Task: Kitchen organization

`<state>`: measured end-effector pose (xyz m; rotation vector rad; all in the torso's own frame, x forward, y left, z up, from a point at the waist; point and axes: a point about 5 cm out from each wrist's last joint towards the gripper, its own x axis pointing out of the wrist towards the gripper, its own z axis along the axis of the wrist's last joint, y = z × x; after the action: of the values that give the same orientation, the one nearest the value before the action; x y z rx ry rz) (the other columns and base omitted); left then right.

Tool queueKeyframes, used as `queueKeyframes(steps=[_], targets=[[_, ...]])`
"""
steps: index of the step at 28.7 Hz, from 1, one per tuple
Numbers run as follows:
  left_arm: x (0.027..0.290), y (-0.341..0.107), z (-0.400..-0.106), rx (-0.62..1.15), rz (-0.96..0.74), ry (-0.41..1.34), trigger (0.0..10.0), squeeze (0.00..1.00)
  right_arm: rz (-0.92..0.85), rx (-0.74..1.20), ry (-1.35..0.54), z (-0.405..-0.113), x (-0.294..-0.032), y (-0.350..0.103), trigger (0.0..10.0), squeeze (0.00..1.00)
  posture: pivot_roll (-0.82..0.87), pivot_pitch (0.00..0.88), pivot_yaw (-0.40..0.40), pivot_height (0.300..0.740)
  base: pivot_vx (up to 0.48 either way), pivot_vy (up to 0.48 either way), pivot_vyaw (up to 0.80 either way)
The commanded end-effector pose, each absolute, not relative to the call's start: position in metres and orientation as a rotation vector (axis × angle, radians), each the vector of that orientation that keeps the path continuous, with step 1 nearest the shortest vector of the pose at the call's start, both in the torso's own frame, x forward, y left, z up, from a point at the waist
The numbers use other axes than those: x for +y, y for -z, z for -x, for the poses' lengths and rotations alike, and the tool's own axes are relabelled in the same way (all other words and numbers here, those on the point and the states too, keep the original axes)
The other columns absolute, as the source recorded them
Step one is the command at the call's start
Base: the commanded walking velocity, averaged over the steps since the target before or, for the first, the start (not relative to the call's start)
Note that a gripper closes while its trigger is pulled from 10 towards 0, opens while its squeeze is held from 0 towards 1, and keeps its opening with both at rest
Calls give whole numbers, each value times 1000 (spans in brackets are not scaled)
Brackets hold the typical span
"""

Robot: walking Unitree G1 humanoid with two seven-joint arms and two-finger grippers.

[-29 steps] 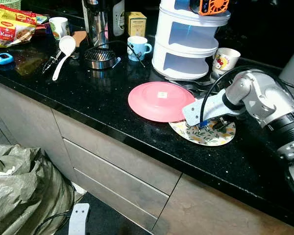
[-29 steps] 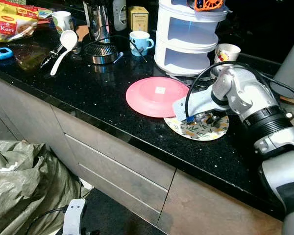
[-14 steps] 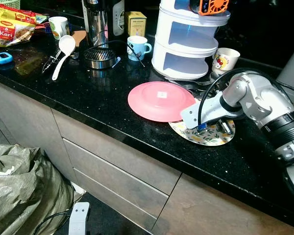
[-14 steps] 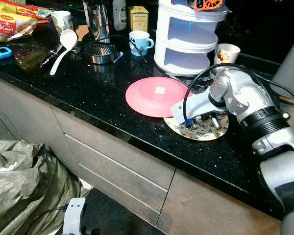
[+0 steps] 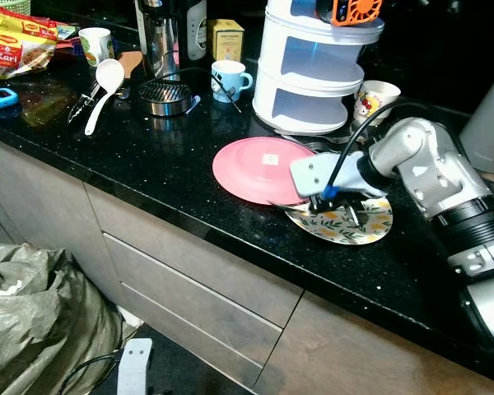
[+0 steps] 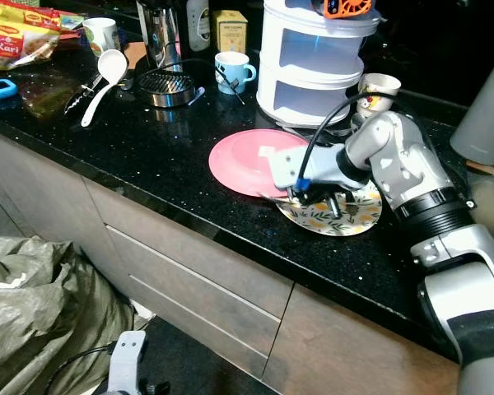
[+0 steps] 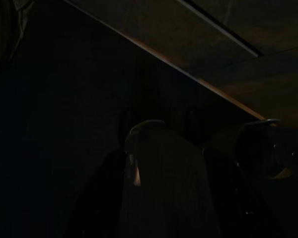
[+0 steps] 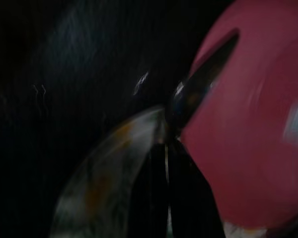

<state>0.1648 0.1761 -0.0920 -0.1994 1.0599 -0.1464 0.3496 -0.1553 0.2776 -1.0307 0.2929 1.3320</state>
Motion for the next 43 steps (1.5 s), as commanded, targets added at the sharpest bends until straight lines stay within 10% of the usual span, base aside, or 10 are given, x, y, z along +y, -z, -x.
queueKeyframes(steps=[1,15,17,18,22,23,38,40,41,43], targets=[[174,93,-163,1065,207,147,10000,0,848,157,-1341,-345,-155,-290,0,0,12,30,-61,740,0,0,0],[176,94,-159,1076,196,155,10000,0,498,-86,-1051,-336,-158,-275,0,0,-2,40,-36,740,0,0,0],[177,94,-158,1077,196,154,10000,0,490,-109,-1126,-324,-148,-272,2863,0,-3,41,-34,740,0,0,0],[177,94,-158,1078,196,154,10000,0,457,-113,-1137,-321,-146,-271,10000,0,-6,41,-35,740,0,0,0],[178,94,-159,1078,195,153,10000,0,255,-181,-1135,-319,-135,-274,10000,0,-1,43,-38,740,0,0,0],[178,94,-159,1077,195,152,10000,0,228,-186,-1124,-320,-134,-274,10000,196,1,43,-38,740,0,0,0],[178,94,-160,1072,195,151,10000,0,-182,-505,-1415,-274,-103,-302,10000,0,-2,41,-37,740,0,0,0],[178,94,-160,1072,196,151,10000,0,-264,-532,-1510,-262,-102,-302,9137,0,0,41,-38,740,0,0,0],[178,94,-160,1072,197,150,10000,0,-291,-534,-1548,-257,-101,-300,0,0,0,41,-39,740,0,0,0],[178,94,-160,1071,197,150,10000,0,-318,-526,-1573,-254,-99,-298,0,0,0,41,-39,740,0,0,0]])
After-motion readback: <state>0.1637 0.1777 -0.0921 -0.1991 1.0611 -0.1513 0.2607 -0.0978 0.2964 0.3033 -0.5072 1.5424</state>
